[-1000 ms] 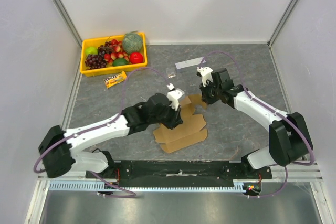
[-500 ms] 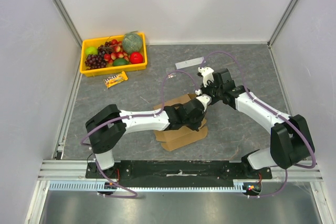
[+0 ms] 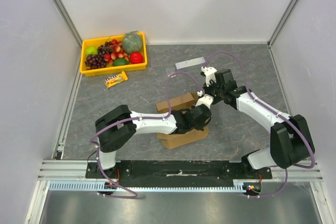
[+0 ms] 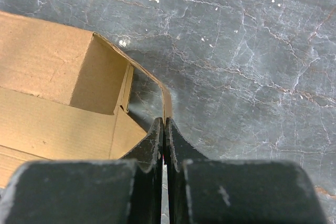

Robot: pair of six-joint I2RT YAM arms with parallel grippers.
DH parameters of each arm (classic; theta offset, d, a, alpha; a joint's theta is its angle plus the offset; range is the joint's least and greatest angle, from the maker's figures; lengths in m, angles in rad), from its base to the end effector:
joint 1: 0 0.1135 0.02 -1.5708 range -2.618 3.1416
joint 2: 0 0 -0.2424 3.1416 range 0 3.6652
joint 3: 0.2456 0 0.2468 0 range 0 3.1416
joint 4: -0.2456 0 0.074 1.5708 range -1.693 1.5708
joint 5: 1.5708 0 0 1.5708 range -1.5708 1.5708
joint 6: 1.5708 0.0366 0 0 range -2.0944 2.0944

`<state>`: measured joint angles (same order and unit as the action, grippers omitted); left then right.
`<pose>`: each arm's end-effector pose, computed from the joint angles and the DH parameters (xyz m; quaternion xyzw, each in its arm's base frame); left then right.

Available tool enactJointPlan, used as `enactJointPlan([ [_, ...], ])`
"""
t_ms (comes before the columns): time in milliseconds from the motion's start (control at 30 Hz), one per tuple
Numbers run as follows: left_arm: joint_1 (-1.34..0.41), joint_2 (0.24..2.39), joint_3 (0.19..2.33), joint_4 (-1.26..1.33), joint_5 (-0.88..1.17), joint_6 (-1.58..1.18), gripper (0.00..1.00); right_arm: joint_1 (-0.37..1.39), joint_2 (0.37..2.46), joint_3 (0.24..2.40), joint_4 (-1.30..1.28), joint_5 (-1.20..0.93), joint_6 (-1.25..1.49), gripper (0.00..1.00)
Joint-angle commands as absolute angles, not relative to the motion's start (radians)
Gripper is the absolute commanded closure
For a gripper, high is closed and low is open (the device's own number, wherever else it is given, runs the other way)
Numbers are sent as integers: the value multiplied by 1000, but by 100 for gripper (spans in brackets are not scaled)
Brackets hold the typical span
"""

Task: Fold the paper box

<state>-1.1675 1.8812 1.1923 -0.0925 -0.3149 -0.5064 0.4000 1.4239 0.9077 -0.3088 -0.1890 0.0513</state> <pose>0.1651 -0.3581 0.1618 0.2389 0.8819 -0.1851 0.3618 0.2708 0.1220 0.2066 -0.1947 0.9071 0.1668 0.3338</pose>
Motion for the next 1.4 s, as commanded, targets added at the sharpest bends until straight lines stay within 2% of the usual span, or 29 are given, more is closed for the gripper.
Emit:
enactJointPlan([
  [0,-1146,1942,1192,-74,-451,-604,98,422,1368,900,-316,-272,63,96],
  [433,-1178,1890,930,342,-541,-621,98,422,1394,893,-307,-299,78,97],
  [1367,-1215,1982,982,393,-591,-589,98,420,1364,873,-342,-321,121,99],
])
